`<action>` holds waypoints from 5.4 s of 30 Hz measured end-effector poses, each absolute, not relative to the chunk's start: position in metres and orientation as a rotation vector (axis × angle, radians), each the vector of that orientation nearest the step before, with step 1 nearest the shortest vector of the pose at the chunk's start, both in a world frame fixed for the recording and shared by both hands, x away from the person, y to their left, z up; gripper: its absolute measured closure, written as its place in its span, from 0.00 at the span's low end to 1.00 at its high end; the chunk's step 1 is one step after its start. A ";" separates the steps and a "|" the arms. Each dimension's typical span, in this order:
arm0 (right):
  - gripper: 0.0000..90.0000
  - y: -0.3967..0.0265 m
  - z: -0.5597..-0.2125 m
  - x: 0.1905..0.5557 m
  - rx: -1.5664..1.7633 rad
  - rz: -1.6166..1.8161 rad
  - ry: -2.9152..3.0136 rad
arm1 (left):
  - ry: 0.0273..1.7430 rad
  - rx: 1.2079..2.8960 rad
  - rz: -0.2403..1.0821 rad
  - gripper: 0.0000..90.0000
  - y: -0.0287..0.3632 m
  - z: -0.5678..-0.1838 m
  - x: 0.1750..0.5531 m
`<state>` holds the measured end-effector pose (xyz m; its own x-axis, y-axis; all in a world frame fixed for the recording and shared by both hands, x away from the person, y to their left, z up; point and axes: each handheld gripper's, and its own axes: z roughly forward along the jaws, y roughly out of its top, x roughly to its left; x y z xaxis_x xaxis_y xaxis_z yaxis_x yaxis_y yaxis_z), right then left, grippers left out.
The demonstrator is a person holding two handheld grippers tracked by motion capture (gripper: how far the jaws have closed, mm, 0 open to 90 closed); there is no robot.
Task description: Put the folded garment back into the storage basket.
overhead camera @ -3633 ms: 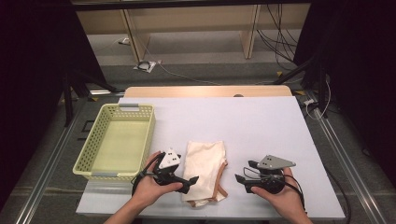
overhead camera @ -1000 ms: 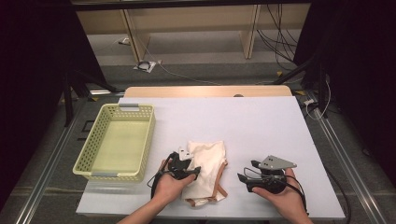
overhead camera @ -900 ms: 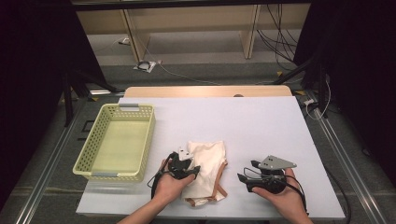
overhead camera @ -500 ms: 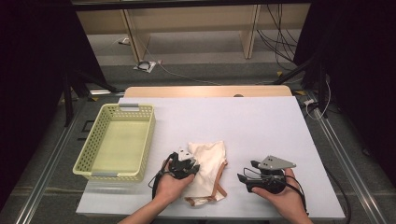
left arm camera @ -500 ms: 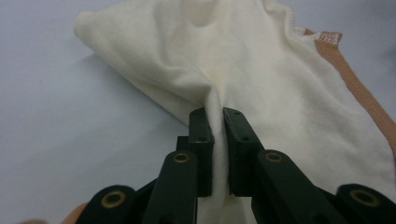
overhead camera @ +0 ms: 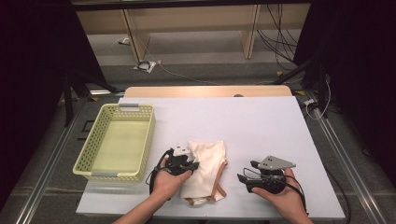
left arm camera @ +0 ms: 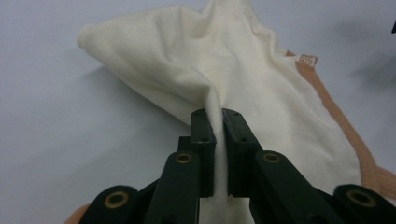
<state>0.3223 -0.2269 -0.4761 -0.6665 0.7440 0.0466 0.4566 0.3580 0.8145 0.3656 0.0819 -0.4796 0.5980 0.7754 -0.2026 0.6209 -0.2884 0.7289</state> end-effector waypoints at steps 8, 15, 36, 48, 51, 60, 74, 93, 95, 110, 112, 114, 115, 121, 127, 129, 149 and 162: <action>0.32 -0.227 -0.476 0.323 1.066 1.220 2.291 | 0.998 2.039 0.277 0.93 0.084 -0.465 0.363; 0.32 -0.227 -0.475 0.322 1.067 1.225 2.283 | 0.944 2.059 0.324 0.93 0.088 -0.453 0.363; 0.31 -0.229 -0.474 0.322 1.066 1.245 2.264 | 0.874 2.064 0.381 0.93 0.100 -0.431 0.359; 0.31 -0.229 -0.474 0.323 1.066 1.249 2.257 | 0.865 2.059 0.401 0.93 0.106 -0.425 0.359; 0.31 -0.229 -0.474 0.322 1.067 1.244 2.257 | 0.862 2.058 0.405 0.93 0.107 -0.423 0.359; 0.31 -0.230 -0.475 0.323 1.065 1.249 2.255 | 0.875 2.040 0.411 0.93 0.112 -0.419 0.359; 0.31 -0.230 -0.474 0.323 1.067 1.253 2.250 | 0.881 2.022 0.423 0.93 0.118 -0.414 0.361; 0.31 -0.230 -0.474 0.323 1.072 1.251 2.252 | 0.880 1.999 0.428 0.93 0.124 -0.411 0.362; 0.31 -0.230 -0.474 0.323 1.070 1.252 2.251 | 0.883 1.995 0.429 0.93 0.125 -0.410 0.362; 0.31 -0.230 -0.474 0.323 1.072 1.253 2.249 | 0.875 1.973 0.436 0.93 0.129 -0.407 0.362; 0.31 -0.230 -0.474 0.323 1.073 1.253 2.249 | 0.875 1.972 0.437 0.93 0.129 -0.406 0.362; 0.31 -0.230 -0.474 0.323 1.072 1.255 2.248 | 0.876 1.970 0.440 0.93 0.130 -0.406 0.362; 0.31 -0.230 -0.474 0.323 1.071 1.255 2.248 | 0.876 1.969 0.441 0.93 0.130 -0.406 0.362; 0.31 -0.230 -0.474 0.323 1.072 1.255 2.248 | 0.877 1.963 0.446 0.93 0.132 -0.404 0.363; 0.31 -0.230 -0.474 0.323 1.071 1.254 2.249 | 0.878 1.952 0.451 0.93 0.133 -0.403 0.363; 0.31 -0.230 -0.474 0.323 1.073 1.254 2.249 | 0.880 1.947 0.453 0.93 0.133 -0.403 0.363; 0.31 -0.230 -0.474 0.323 1.072 1.259 2.246 | 0.883 1.932 0.465 0.93 0.139 -0.400 0.365; 0.31 -0.230 -0.474 0.323 1.073 1.256 2.247 | 0.887 1.914 0.476 0.93 0.143 -0.395 0.366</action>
